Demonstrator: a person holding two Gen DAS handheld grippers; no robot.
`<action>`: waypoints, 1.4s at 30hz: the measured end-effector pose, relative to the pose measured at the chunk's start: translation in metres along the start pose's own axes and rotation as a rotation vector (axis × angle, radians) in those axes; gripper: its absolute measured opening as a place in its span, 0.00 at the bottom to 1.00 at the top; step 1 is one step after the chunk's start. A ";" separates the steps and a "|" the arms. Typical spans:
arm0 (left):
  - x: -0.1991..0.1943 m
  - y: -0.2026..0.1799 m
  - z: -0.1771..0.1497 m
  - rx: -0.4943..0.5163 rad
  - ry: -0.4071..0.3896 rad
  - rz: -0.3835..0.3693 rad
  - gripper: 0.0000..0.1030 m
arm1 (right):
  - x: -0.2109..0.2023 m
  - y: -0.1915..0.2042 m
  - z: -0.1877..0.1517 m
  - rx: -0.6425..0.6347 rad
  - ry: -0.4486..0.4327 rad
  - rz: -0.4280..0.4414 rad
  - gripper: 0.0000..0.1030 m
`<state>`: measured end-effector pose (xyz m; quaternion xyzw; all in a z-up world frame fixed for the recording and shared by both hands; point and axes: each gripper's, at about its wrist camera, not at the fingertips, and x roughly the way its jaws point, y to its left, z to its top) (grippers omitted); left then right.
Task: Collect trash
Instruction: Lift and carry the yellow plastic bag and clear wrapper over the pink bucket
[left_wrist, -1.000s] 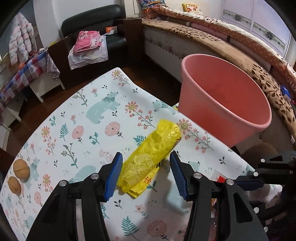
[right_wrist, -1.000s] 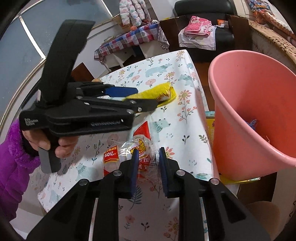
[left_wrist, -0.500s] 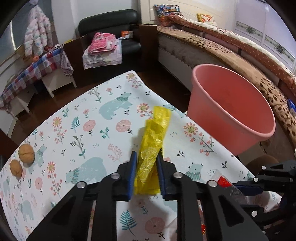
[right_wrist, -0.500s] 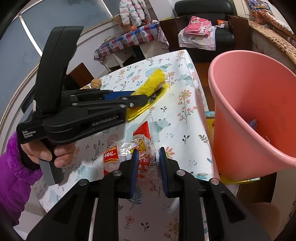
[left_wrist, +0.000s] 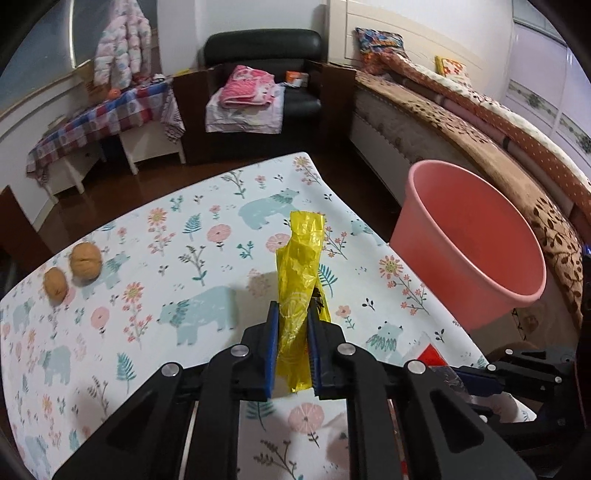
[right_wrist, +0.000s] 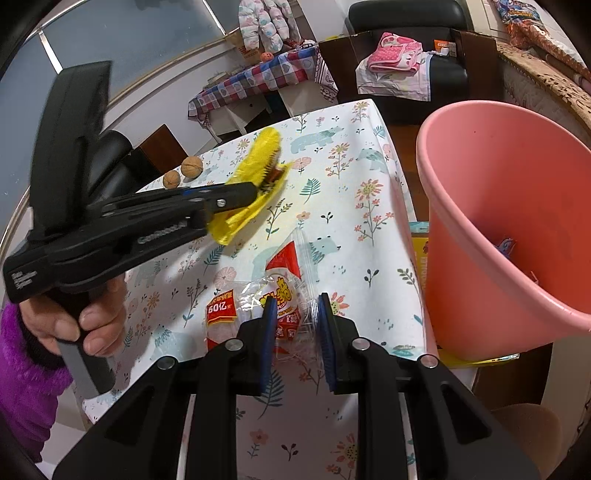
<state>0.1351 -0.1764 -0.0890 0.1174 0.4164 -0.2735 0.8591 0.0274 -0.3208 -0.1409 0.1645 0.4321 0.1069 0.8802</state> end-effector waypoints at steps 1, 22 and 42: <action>-0.004 -0.001 -0.001 -0.005 -0.006 0.009 0.13 | 0.000 0.000 0.000 0.000 0.000 0.000 0.22; -0.073 -0.041 -0.024 -0.132 -0.102 0.101 0.13 | -0.007 -0.002 -0.003 0.014 -0.032 -0.006 0.22; -0.089 -0.063 -0.026 -0.155 -0.145 0.090 0.13 | -0.085 -0.014 -0.007 0.034 -0.252 -0.092 0.22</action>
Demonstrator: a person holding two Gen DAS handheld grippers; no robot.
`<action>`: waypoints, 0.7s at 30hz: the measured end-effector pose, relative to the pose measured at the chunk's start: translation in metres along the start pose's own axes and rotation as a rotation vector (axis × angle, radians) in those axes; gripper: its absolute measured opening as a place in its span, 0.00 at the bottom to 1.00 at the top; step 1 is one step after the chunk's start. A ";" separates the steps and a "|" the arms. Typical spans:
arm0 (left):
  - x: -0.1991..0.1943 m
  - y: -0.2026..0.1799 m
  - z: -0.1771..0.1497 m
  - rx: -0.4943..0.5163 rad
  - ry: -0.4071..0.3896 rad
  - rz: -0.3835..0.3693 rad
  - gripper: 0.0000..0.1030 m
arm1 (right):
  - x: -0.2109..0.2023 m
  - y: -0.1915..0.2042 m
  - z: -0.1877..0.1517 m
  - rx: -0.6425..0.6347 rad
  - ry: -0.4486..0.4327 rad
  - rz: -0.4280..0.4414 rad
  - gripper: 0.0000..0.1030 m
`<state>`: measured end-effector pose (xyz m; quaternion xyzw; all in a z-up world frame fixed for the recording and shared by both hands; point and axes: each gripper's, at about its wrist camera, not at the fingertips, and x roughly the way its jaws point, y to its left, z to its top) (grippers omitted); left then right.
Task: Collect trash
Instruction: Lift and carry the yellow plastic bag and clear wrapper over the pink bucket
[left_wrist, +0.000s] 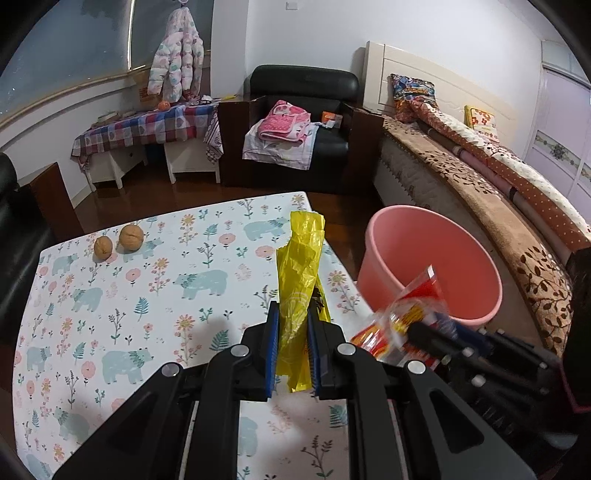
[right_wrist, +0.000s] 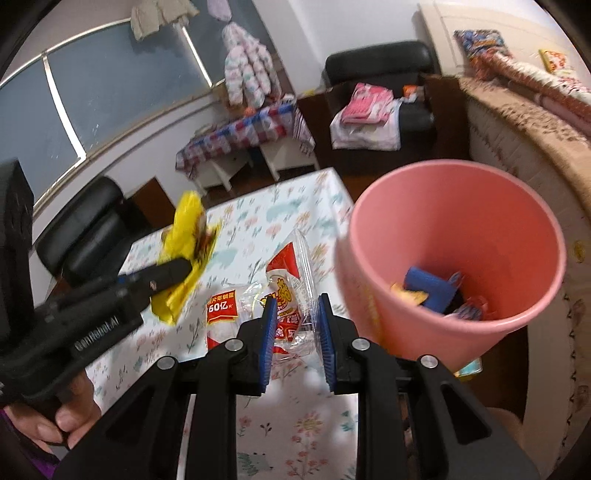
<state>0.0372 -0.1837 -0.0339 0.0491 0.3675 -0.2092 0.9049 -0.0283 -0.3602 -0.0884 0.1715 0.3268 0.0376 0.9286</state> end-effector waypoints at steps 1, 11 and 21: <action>-0.001 -0.001 0.000 -0.001 -0.004 -0.008 0.13 | -0.004 -0.002 0.002 0.002 -0.013 -0.009 0.22; -0.003 -0.022 0.009 -0.003 -0.026 -0.110 0.13 | -0.032 -0.034 0.015 0.048 -0.107 -0.121 0.22; 0.004 -0.052 0.022 0.021 -0.036 -0.222 0.13 | -0.042 -0.066 0.022 0.091 -0.154 -0.219 0.22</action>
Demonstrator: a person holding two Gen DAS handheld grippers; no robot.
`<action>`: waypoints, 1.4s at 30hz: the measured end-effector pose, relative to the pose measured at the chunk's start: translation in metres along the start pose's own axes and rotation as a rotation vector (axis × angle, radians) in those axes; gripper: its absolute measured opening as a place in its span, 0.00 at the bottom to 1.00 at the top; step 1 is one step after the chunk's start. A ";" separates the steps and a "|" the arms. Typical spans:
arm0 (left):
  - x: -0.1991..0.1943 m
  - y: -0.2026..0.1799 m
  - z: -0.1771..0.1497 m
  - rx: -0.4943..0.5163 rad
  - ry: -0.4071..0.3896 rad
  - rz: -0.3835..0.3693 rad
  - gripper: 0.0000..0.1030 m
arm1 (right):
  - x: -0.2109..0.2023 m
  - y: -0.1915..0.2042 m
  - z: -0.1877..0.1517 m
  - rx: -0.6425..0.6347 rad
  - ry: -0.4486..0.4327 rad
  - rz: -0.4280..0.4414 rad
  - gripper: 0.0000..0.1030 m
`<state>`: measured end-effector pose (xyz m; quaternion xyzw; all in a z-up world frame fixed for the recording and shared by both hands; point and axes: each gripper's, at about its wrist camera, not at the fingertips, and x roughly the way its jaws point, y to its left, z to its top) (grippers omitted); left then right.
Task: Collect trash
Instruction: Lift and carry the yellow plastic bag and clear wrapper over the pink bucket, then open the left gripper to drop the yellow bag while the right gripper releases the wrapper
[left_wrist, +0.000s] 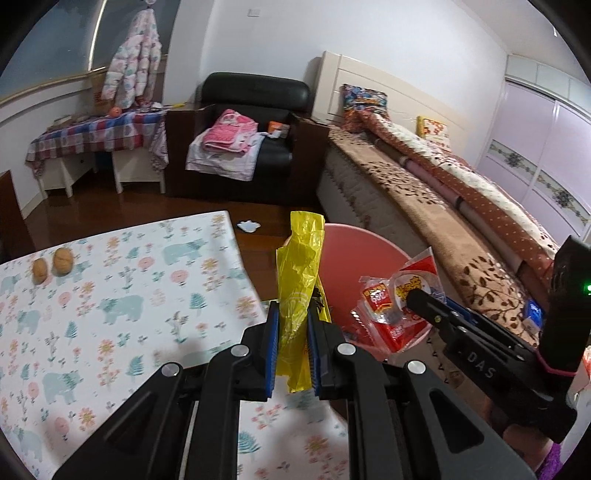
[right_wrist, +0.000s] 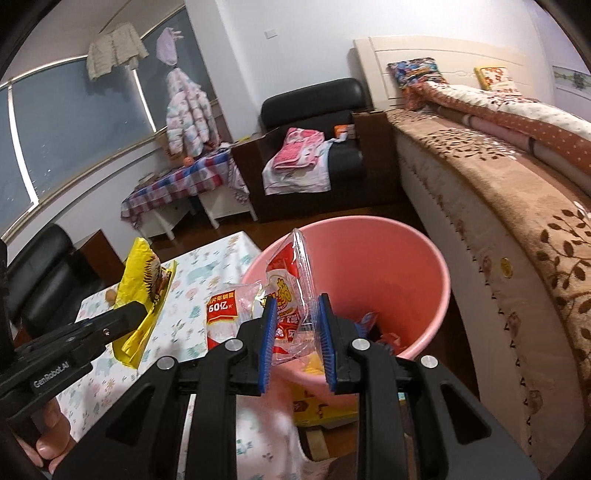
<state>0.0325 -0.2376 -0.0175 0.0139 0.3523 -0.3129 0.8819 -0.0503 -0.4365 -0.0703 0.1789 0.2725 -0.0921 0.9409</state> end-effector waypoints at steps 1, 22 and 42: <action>0.003 -0.004 0.002 0.008 0.002 -0.008 0.13 | 0.000 -0.003 0.001 0.002 -0.003 -0.008 0.22; 0.076 -0.051 0.012 0.058 0.101 -0.087 0.13 | 0.029 -0.046 0.008 -0.001 0.007 -0.137 0.22; 0.101 -0.042 0.009 0.038 0.138 -0.046 0.40 | 0.055 -0.047 0.005 -0.002 0.063 -0.152 0.22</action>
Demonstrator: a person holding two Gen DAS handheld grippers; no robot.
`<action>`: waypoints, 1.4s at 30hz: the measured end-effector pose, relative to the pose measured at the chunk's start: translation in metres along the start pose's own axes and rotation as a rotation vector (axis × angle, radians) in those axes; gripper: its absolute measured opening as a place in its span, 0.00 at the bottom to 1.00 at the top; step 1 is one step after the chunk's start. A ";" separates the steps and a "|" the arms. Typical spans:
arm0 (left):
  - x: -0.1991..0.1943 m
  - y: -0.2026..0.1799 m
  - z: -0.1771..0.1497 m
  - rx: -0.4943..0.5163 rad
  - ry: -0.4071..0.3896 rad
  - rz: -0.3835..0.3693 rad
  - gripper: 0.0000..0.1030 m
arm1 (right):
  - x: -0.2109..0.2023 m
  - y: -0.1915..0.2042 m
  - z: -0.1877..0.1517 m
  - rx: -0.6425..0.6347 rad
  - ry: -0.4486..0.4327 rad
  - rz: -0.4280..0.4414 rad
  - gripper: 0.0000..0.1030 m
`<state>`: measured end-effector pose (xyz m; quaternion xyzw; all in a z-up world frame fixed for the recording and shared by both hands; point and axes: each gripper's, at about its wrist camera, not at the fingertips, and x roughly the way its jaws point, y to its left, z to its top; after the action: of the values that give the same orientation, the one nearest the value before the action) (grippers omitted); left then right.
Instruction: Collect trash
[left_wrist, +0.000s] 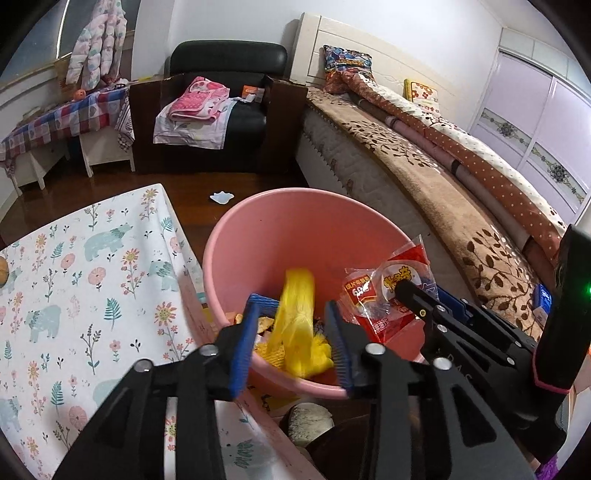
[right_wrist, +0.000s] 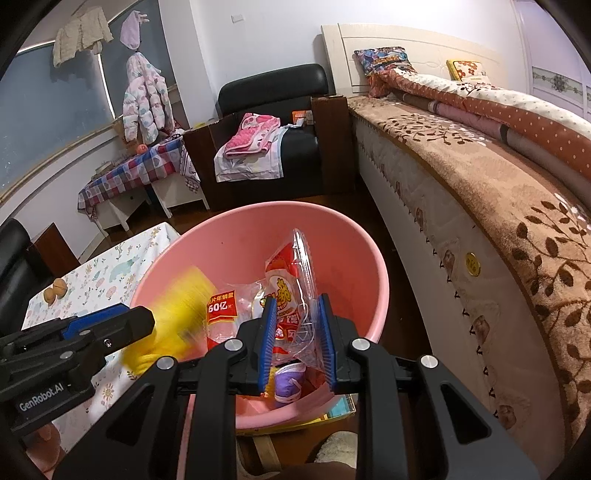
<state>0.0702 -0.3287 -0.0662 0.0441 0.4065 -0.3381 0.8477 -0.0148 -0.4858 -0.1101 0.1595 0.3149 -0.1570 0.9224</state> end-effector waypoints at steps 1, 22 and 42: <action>0.000 0.000 0.000 0.001 -0.002 0.000 0.43 | 0.001 0.000 -0.001 0.000 0.001 -0.001 0.22; -0.009 0.009 -0.004 -0.008 -0.015 -0.003 0.54 | 0.007 0.000 -0.002 0.034 0.020 0.027 0.30; -0.039 0.004 -0.010 0.012 -0.074 0.050 0.54 | -0.023 0.006 -0.007 0.045 -0.007 0.083 0.34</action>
<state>0.0491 -0.3011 -0.0459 0.0468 0.3718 -0.3206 0.8699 -0.0331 -0.4734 -0.0999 0.1925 0.3010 -0.1260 0.9255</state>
